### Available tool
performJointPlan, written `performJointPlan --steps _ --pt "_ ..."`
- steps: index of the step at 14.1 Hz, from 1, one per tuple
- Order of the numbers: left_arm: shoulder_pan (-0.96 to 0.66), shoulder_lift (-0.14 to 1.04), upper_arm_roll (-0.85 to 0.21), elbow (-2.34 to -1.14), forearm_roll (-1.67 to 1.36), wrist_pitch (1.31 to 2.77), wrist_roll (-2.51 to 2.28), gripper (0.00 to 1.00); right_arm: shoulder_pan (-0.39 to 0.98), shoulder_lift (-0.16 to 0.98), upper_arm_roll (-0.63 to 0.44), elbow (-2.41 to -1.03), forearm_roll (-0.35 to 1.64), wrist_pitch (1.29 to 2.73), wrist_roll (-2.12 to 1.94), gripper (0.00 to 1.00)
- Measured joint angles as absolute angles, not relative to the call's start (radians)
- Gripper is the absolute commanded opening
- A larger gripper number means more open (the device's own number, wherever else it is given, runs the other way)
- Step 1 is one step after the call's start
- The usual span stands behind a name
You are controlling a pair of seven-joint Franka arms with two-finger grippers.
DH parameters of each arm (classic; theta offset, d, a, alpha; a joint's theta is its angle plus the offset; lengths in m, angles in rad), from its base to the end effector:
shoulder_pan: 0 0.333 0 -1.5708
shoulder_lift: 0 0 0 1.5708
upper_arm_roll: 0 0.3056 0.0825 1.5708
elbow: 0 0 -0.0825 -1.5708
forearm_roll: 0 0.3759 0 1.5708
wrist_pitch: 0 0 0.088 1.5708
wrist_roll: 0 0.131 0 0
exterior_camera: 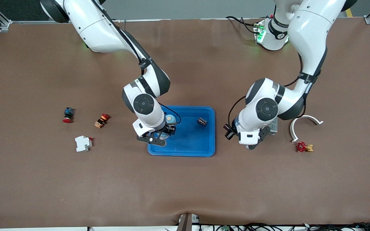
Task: Place electrolytic capacitor and blue bell in tray
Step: 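Carry the bell and capacitor over the blue tray with both grippers, then lower both objects into the tray and open both grippers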
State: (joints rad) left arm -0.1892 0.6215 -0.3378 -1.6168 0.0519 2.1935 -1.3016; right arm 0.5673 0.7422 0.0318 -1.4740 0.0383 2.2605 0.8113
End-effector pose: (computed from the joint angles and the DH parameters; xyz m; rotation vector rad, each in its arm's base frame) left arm 0.5974 -0.3165 0.2502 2.8083 1.1905 -0.1940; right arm 0.5882 0.3996 0.2155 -3.0506 0.3752 -0.0009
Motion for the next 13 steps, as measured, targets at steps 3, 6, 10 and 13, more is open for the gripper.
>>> performJointPlan --steps 3,6,10,13 --pt "-0.213 0.666 -0.338 -1.573 0.052 2.194 -1.358 0.0 0.574 0.763 0.032 -1.474 0.038 2.288 0.812 0.5" --pt "-0.224 0.686 -0.338 -1.548 0.052 2.195 -1.386 0.0 0.577 0.782 0.032 -1.474 0.038 2.31 0.812 0.5" --pt "-0.253 0.71 -0.337 -1.516 0.052 2.203 -1.445 0.0 0.577 0.804 0.032 -1.473 0.038 2.338 0.812 0.5" --pt "-0.279 0.74 -0.336 -1.499 0.052 2.253 -1.491 0.0 0.578 0.818 0.032 -1.473 0.038 2.351 0.812 0.5"
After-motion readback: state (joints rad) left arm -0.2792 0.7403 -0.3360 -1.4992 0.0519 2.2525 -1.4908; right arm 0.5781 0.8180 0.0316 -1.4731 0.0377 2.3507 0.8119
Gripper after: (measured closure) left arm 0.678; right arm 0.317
